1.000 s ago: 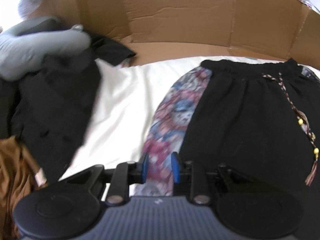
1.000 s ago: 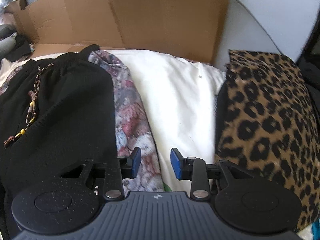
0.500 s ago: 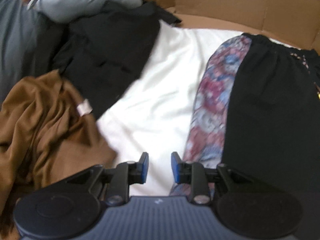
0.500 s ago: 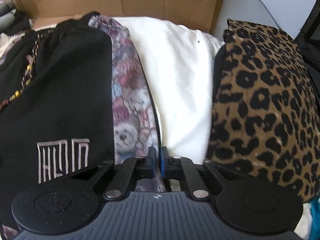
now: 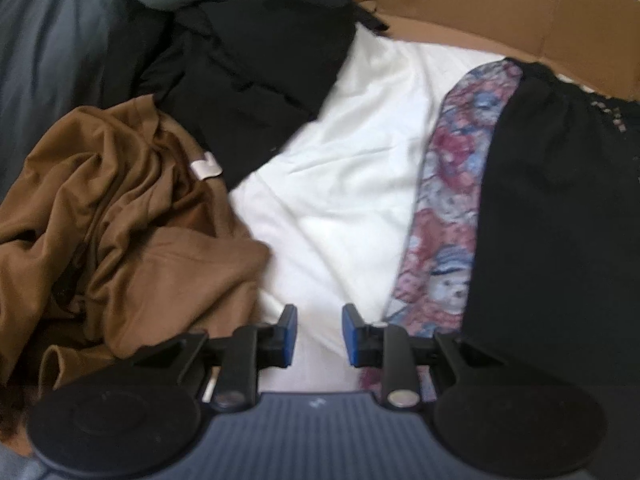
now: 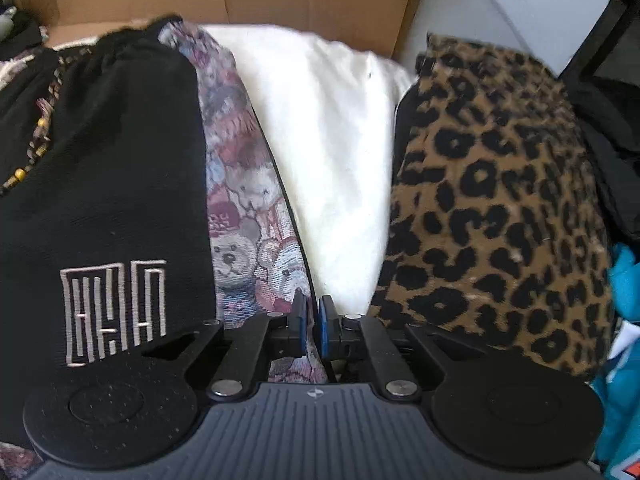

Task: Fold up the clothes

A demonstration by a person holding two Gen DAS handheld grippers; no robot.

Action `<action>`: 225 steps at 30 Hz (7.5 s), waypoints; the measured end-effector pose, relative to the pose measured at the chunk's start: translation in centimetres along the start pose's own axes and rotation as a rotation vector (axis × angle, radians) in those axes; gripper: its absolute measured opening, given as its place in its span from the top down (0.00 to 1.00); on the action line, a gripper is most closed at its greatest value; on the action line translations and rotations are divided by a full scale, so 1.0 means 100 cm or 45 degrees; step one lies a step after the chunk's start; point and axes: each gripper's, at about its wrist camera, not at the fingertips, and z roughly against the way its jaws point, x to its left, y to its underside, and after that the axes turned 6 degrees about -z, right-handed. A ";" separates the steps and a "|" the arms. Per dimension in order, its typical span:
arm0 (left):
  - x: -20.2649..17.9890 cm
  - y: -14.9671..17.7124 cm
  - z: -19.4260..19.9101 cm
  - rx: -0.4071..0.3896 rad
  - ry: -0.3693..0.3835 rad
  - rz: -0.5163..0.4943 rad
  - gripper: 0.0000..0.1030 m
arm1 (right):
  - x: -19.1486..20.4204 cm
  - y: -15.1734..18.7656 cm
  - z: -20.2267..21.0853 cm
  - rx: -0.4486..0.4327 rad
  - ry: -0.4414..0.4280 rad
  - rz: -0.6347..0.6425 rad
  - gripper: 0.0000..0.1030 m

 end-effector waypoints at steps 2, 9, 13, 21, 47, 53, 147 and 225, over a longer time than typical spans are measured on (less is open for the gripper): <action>-0.006 0.001 0.005 -0.017 0.046 -0.023 0.74 | 0.001 0.001 0.014 -0.037 -0.016 -0.010 0.91; -0.029 -0.012 -0.006 -0.060 0.140 -0.111 0.74 | 0.011 0.011 0.030 -0.074 -0.143 -0.069 0.91; -0.041 -0.028 -0.017 -0.062 0.154 -0.195 0.78 | 0.016 0.011 0.021 -0.093 -0.175 -0.097 0.91; -0.051 -0.038 -0.049 0.040 0.123 -0.275 0.81 | 0.016 0.014 -0.001 -0.052 -0.094 -0.059 0.91; 0.015 0.031 -0.004 0.539 -0.023 -0.728 0.81 | -0.010 0.053 0.021 0.103 -0.030 -0.162 0.89; 0.031 0.037 0.007 0.724 -0.076 -0.846 0.81 | -0.014 0.060 0.022 0.143 -0.040 -0.208 0.89; -0.029 0.119 0.118 2.684 -0.074 -2.059 0.95 | 0.293 0.038 0.096 0.019 -1.045 0.223 0.58; 0.022 0.087 0.096 3.259 -0.656 -2.845 0.12 | 0.188 -0.006 0.092 0.254 -0.743 -0.051 0.98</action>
